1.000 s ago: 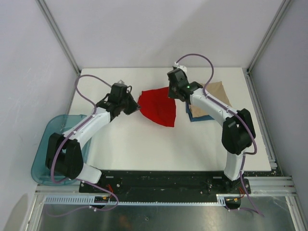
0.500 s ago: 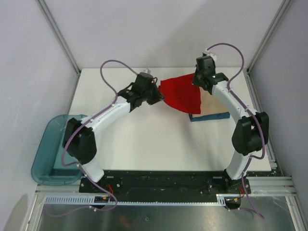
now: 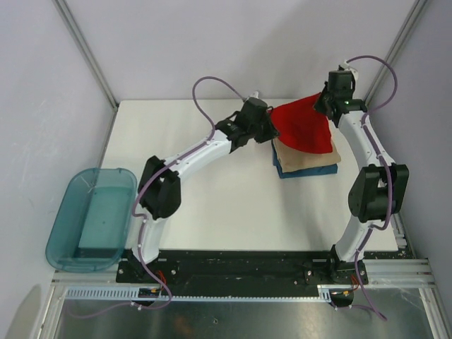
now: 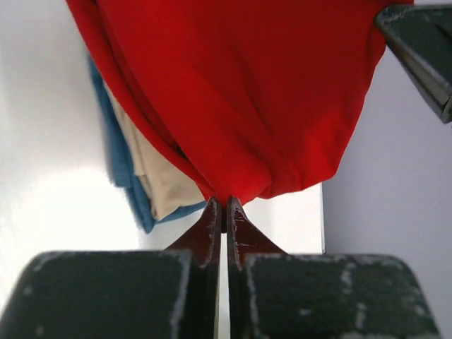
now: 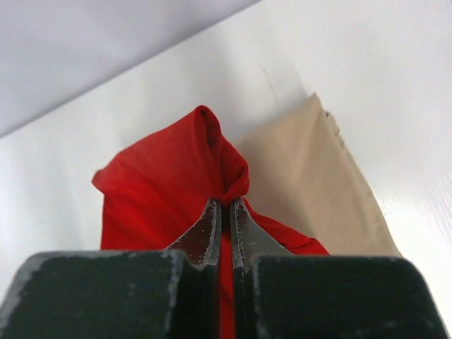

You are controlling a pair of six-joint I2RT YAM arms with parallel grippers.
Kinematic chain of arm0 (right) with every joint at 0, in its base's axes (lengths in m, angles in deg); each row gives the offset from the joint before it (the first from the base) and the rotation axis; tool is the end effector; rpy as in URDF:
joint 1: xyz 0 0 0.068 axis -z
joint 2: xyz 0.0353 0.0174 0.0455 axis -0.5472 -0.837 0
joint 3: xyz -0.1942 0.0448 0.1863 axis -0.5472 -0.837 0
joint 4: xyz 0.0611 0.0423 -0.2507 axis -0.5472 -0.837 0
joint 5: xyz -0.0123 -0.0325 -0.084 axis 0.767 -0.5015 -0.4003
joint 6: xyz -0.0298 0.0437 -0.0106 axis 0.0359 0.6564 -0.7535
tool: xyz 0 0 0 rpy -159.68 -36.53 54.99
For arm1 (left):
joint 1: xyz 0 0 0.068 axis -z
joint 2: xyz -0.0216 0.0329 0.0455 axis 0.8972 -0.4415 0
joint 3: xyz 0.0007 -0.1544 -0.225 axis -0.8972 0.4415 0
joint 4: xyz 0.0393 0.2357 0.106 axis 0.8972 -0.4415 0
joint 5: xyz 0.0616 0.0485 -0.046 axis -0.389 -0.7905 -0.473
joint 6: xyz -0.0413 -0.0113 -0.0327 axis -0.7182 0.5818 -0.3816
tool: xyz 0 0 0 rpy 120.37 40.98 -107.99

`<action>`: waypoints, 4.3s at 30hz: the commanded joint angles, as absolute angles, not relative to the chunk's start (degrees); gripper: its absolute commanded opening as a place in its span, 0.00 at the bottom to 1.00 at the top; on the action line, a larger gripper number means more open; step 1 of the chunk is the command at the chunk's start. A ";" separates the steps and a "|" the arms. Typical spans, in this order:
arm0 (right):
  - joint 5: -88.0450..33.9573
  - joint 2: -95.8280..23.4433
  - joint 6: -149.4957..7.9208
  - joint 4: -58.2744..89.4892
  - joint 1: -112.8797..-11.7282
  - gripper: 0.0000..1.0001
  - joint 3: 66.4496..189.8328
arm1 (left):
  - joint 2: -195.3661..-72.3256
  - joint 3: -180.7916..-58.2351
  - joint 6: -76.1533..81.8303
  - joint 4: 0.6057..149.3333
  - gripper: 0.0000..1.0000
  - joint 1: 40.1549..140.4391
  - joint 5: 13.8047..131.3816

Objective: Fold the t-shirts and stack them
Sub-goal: Put the neatly folded tshirt into the corner of the board with both arms, then put the neatly folded tshirt into the corner of the board with the right arm

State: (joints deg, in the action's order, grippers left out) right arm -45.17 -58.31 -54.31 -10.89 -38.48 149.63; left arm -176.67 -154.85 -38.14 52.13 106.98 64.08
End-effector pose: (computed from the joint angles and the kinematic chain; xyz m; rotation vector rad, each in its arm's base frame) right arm 0.4203 0.0325 0.3446 0.4390 2.0948 0.0955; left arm 0.3576 -0.3353 0.3024 -0.1892 2.2743 -0.9454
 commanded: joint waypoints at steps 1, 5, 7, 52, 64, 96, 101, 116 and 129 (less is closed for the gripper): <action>-41.77 -61.17 -54.02 -6.38 -35.81 0.00 155.12 | -181.29 -163.15 -39.25 53.03 0.00 108.49 63.87; -39.91 -63.66 -53.10 -5.70 -33.86 0.00 156.46 | -184.98 -166.88 -39.53 52.97 0.00 109.09 65.28; -39.24 -64.45 -52.89 -5.25 -33.68 0.00 156.50 | -186.07 -167.51 -39.65 52.97 0.00 109.24 65.71; -43.57 -77.91 -55.04 -12.27 -26.80 0.58 168.61 | -188.87 -154.38 -41.43 53.05 0.00 111.66 70.48; -33.59 -58.04 -47.48 -9.59 -29.48 0.50 141.45 | -189.37 -155.52 -41.07 53.01 0.12 111.69 71.31; -43.63 -38.18 -44.04 -14.60 -44.88 0.52 118.31 | -171.78 -142.42 -35.26 53.06 0.44 105.80 71.74; -48.19 -38.26 -35.35 -10.78 -53.67 0.55 112.42 | -162.75 -132.25 -34.33 53.04 0.45 102.03 71.84; -58.89 -50.70 -22.57 6.42 -61.36 0.56 104.01 | -147.12 -117.21 -30.69 53.06 0.46 93.69 75.11; -64.66 -59.22 -20.31 5.56 -57.46 0.54 111.69 | -147.52 -117.02 -30.13 53.02 0.45 91.42 77.65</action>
State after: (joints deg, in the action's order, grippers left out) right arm -60.64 -55.40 -22.27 6.20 -59.72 107.93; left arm -149.51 -117.06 -31.95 52.18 92.44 75.77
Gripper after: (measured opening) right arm 0.548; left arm 0.451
